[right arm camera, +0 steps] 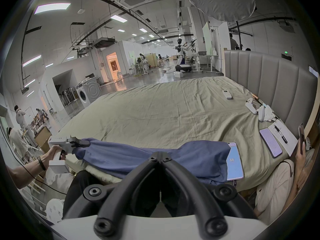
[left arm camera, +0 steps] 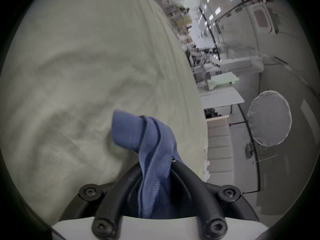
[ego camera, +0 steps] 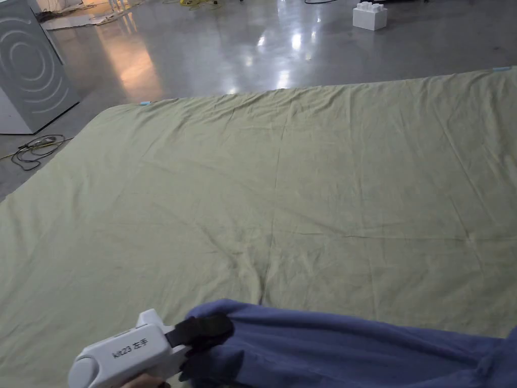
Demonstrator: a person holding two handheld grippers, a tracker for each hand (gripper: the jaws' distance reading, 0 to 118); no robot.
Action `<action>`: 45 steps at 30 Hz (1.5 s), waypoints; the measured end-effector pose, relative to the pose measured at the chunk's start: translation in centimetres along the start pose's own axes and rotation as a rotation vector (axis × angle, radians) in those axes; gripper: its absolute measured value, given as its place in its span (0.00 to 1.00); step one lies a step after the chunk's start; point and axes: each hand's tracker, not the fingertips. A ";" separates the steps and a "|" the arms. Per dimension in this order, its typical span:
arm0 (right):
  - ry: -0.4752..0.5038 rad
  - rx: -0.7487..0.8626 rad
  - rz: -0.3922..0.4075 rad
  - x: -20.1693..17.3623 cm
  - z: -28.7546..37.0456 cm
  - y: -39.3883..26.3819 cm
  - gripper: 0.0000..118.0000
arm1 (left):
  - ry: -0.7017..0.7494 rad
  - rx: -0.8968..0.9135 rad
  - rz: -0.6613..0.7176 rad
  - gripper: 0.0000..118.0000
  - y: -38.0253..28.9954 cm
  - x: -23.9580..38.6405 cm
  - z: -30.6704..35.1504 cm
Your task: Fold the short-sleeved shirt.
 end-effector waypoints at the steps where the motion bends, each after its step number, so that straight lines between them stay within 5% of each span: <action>1: 0.004 -0.001 -0.008 0.1 -0.1 0.0 0.00 | 0.033 0.028 -0.033 0.07 0.5 0.4 1.0; 9: 0.038 -0.016 -0.067 2.0 -0.8 -1.4 0.00 | 0.338 0.154 -0.256 0.07 2.5 5.7 7.0; 15: 0.014 0.002 -0.111 3.3 0.4 -2.3 0.00 | 0.130 0.043 -0.466 0.07 -6.5 13.9 0.1; 24: -0.087 -0.019 -0.063 5.9 4.0 -4.5 0.00 | 0.292 -0.220 -0.565 0.09 -16.3 14.8 -13.5; 25: -0.085 -0.032 -0.078 6.3 4.1 -4.9 0.00 | 0.298 -0.228 -0.579 0.15 -16.5 14.7 -13.8; 29: -0.092 -0.065 -0.118 6.9 3.9 -6.2 0.00 | 0.111 -0.257 -0.607 0.82 -15.1 16.9 -11.6; 32: -0.064 -0.066 -0.169 7.7 3.1 -7.3 0.00 | 0.084 -0.158 -0.645 0.84 -12.8 18.6 -7.7; 34: -0.058 -0.057 -0.184 7.4 2.8 -7.0 0.00 | 0.117 -0.048 -0.578 0.83 -11.4 18.3 -5.5; 36: -0.052 -0.051 -0.190 7.3 2.6 -6.9 0.00 | 0.089 0.005 -0.436 0.65 -10.6 16.7 -4.5; 37: -0.050 -0.048 -0.196 7.3 2.6 -6.9 0.00 | 0.073 -0.010 -0.393 0.43 -10.6 15.8 -4.7; 38: -0.041 -0.049 -0.206 7.3 2.4 -7.0 0.00 | 0.087 -0.057 -0.361 0.06 -10.9 14.8 -5.6; 40: -0.033 -0.054 -0.214 7.3 2.3 -7.1 0.00 | 0.170 -0.122 -0.387 0.01 -12.2 13.4 -7.8; 45: -0.070 -0.062 -0.194 7.3 2.9 -7.4 0.00 | 0.072 -0.366 -0.364 0.01 -17.9 12.2 -14.1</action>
